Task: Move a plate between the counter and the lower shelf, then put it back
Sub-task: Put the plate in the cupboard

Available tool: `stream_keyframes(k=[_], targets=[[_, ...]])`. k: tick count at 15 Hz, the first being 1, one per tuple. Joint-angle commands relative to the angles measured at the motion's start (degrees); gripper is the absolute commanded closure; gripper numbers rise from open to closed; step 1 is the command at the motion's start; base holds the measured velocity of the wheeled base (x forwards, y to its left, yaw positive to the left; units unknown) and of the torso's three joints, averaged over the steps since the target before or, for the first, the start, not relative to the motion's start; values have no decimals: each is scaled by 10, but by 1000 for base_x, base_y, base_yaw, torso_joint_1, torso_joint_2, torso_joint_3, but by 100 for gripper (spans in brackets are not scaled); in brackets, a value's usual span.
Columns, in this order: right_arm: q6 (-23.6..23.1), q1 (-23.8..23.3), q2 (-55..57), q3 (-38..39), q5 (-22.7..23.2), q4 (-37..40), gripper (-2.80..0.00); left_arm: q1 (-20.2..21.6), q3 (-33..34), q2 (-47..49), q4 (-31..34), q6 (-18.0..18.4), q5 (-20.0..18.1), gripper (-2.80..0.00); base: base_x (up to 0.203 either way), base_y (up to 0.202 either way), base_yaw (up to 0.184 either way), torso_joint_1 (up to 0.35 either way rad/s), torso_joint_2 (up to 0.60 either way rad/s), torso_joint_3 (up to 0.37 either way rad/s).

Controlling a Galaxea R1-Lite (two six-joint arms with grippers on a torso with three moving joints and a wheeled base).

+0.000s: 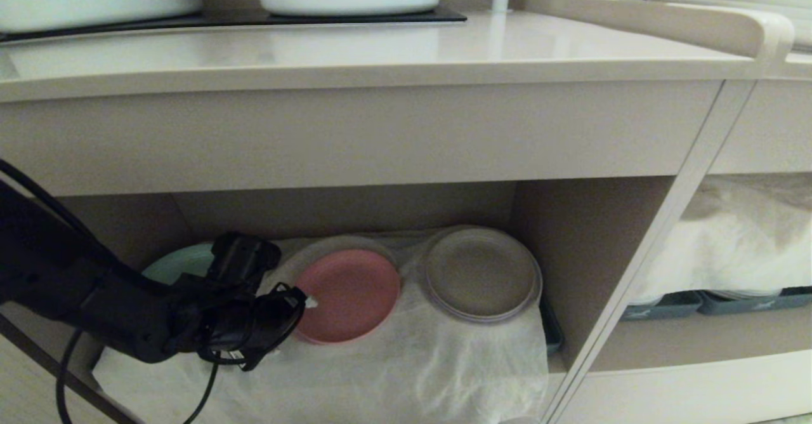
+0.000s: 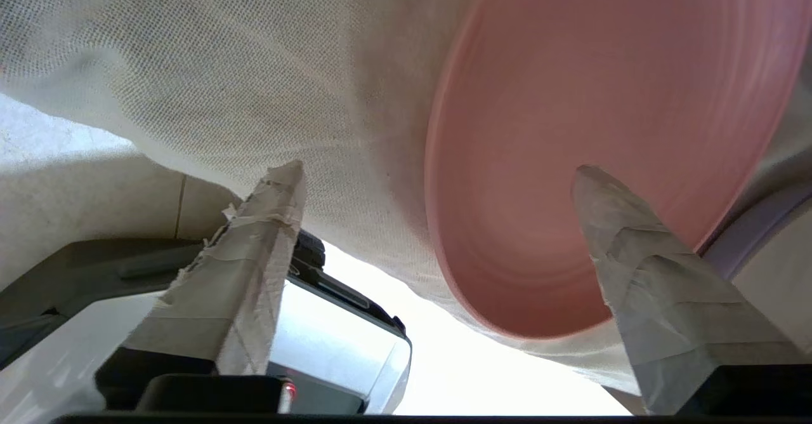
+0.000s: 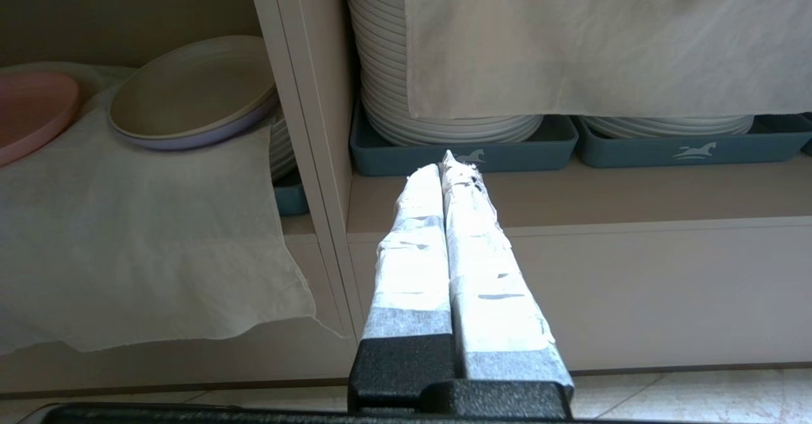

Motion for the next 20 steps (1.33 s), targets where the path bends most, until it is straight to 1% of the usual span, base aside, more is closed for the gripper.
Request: stream_keyframes(k=[1, 6, 10, 13, 20], targets=[[1, 0, 1, 0, 0, 0, 0, -5, 4, -11, -1, -5, 0, -280, 0, 0, 0, 0, 0, 0], [1, 0, 1, 0, 0, 0, 0, -18, 16, -34, 1, -6, 8, -280, 0, 0, 0, 0, 0, 0], [0, 0, 1, 0, 0, 0, 0, -18, 35, -47, 1, -6, 9, -280, 0, 0, 0, 0, 0, 0], [0, 0, 1, 0, 0, 0, 0, -18, 49, -62, 1, -8, 17, -280, 0, 0, 0, 0, 0, 0], [0, 0, 1, 0, 0, 0, 0, -19, 81, -103, 1, -8, 18, -280, 0, 0, 0, 0, 0, 0]])
